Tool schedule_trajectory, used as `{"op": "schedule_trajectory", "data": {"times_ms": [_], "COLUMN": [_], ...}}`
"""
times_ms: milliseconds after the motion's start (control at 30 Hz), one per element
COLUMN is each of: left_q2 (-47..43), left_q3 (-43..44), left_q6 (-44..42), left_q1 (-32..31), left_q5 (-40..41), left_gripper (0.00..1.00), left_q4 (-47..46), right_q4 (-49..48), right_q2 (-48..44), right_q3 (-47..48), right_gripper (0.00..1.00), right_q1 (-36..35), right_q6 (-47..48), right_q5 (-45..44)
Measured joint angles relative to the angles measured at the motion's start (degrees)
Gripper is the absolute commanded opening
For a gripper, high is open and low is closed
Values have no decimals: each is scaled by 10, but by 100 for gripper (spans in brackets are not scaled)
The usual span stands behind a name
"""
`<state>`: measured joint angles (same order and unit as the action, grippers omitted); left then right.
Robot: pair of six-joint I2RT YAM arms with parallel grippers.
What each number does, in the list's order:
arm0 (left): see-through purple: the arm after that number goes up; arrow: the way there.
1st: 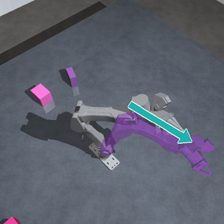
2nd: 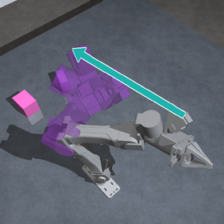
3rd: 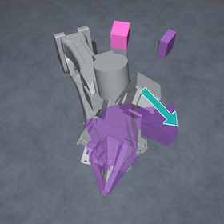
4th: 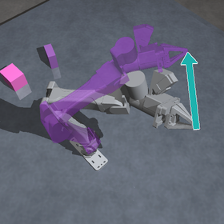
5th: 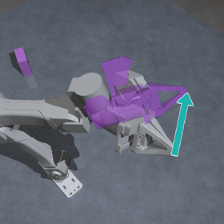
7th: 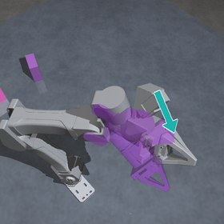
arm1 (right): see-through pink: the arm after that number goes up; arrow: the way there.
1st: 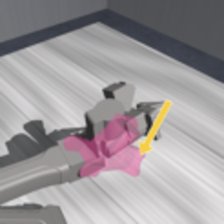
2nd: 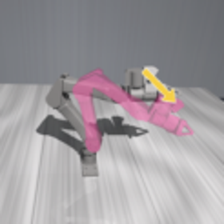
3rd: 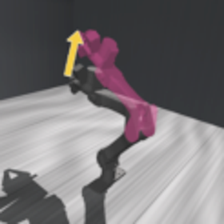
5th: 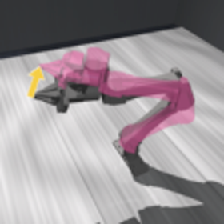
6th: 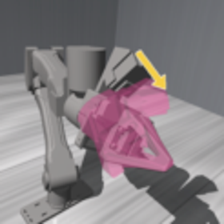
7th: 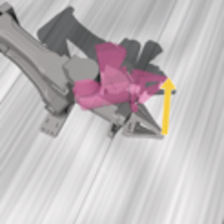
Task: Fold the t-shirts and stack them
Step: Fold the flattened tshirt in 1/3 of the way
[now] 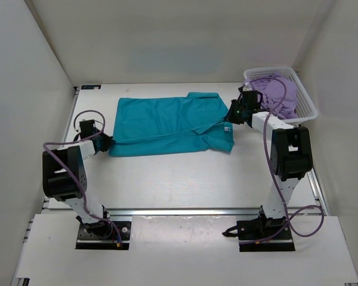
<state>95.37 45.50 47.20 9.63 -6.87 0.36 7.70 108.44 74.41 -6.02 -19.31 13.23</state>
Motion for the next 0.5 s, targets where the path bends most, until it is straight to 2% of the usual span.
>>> {"op": "schedule_trajectory", "data": {"times_ms": [33,100,133,167,233,300,367,433,500], "left_q2": [0,0,0,0,-3,-16,-42,-77,-111], "left_q3": [0,1,1,1,1,0,0,-1,-12], "left_q6": [-1,-1,-1,1,6,10,9,8,7], "left_q1": [1,4,6,8,14,15,12,-8,-43], "left_q5": [0,-2,-2,-4,-9,-10,-7,0,0], "left_gripper": [23,43,46,49,55,53,49,45,42], "left_q4": [-2,-7,-9,-10,-14,-14,-15,-18,-38], "right_q4": [0,-1,-2,-3,-9,-19,-28,-31,-43], "right_q2": [3,6,6,6,4,-11,-47,-101,-153], "right_q3": [2,3,3,3,1,-18,-61,-118,-171], "right_gripper": [2,13,29,35,40,40,34,17,8], "right_q1": [0,0,0,0,0,1,1,2,2], "right_q6": [0,-3,-4,-6,-5,-6,-13,-19,-29], "right_q5": [1,5,5,6,6,6,5,5,3]}}
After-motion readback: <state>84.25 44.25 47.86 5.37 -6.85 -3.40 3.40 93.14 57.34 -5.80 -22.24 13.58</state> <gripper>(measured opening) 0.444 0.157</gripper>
